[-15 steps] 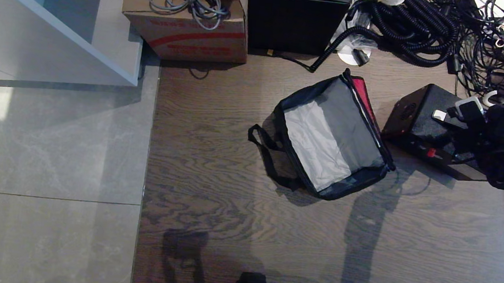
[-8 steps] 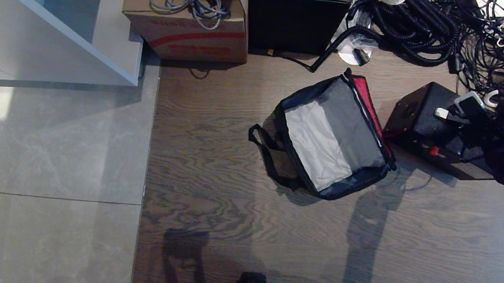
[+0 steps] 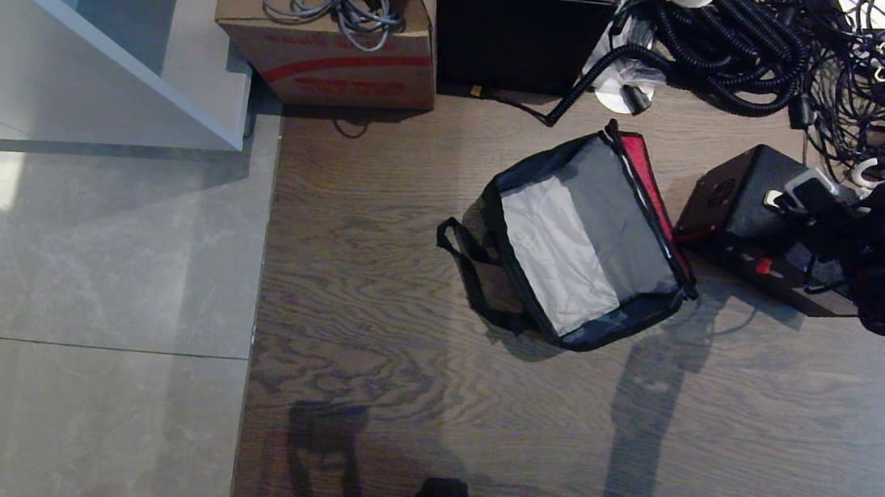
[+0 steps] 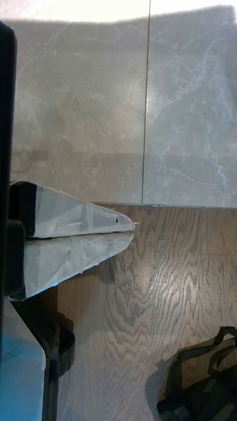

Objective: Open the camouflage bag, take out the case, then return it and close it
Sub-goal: Grip the handle again

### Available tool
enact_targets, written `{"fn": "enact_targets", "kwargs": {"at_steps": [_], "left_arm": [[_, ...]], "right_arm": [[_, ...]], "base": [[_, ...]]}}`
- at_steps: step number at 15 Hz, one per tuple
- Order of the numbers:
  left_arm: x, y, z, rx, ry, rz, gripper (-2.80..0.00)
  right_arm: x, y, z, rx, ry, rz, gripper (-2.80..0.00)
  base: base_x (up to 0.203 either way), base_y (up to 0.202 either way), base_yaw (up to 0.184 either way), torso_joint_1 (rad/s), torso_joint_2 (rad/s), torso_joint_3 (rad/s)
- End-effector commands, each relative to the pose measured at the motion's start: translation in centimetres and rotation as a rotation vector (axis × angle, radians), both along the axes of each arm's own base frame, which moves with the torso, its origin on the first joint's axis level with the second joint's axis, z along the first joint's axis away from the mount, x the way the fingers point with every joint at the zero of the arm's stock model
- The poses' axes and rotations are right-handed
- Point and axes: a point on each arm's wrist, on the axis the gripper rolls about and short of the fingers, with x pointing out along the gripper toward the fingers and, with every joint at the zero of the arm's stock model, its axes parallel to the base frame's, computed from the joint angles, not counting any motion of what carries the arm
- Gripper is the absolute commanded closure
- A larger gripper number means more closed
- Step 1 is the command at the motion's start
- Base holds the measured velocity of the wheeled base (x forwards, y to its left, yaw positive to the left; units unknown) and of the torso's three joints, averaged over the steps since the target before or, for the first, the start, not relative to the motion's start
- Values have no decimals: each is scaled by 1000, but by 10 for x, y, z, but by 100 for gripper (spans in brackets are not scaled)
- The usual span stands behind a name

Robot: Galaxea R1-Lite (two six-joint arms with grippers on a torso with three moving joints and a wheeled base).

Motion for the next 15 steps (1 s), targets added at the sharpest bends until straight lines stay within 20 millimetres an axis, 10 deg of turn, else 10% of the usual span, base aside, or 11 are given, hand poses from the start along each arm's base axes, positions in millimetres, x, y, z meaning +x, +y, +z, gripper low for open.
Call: {"fn": "enact_targets", "kwargs": {"at_steps": [1, 10, 15], "left_arm": [[0, 0, 0, -1, 1, 0, 0], [0, 0, 0, -1, 1, 0, 0], [0, 0, 0, -1, 1, 0, 0]], "right_arm": [[1, -3, -8, -6, 2, -11, 0], [-24, 8, 1, 61, 101, -48, 0], [-47, 49, 21, 281, 198, -142, 0]], "base": [[0, 0, 0, 0, 0, 0], [0, 0, 0, 0, 0, 0], [0, 0, 0, 0, 0, 0]]}}
